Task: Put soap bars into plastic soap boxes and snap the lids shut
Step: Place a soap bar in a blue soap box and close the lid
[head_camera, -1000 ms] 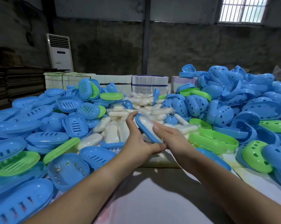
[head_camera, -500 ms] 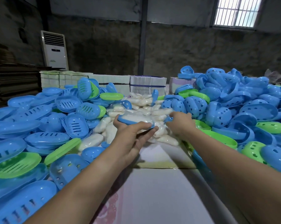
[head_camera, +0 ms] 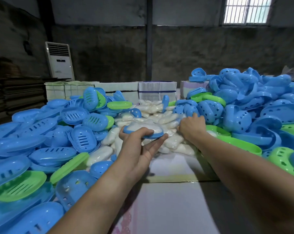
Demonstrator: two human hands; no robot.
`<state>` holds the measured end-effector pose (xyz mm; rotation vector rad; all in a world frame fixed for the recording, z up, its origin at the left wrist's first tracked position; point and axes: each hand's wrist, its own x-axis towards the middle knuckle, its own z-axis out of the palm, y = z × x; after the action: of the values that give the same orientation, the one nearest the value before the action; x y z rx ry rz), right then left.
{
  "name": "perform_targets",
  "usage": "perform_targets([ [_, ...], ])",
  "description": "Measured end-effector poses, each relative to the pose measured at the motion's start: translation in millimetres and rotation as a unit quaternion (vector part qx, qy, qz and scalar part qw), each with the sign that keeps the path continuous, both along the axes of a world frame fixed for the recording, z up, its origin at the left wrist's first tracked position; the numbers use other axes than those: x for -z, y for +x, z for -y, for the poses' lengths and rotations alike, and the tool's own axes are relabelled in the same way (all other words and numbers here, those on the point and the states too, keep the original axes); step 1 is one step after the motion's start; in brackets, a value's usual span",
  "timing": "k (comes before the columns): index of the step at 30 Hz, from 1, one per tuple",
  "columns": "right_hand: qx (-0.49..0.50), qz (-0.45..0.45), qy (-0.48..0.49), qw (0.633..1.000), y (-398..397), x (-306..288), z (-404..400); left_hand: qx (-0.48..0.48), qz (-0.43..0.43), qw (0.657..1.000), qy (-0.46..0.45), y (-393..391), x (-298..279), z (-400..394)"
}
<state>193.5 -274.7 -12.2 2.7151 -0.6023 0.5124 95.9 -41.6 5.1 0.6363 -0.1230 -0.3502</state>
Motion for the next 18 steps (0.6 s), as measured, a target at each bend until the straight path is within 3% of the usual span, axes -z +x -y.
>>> perform_targets([
  [5, -0.028, 0.068, 0.019, 0.997, -7.0, -4.3, 20.2, 0.01, -0.015, 1.0, -0.003, -1.1, -0.6, -0.4],
  [9, -0.037, 0.068, -0.022, 0.997, -25.7, -13.6, 29.7, 0.024, -0.022, 0.999, -0.005, -4.0, -0.9, -0.4],
  [15, -0.019, 0.173, 0.107, 0.979, -46.4, -39.1, 35.4, 0.029, -0.033, 0.999, -0.018, -4.3, -2.4, -2.1],
  [18, -0.029, 0.191, 0.106, 0.975, -63.6, -36.3, 18.6, 0.031, -0.036, 0.999, -0.016, -3.8, -0.8, -2.4],
])
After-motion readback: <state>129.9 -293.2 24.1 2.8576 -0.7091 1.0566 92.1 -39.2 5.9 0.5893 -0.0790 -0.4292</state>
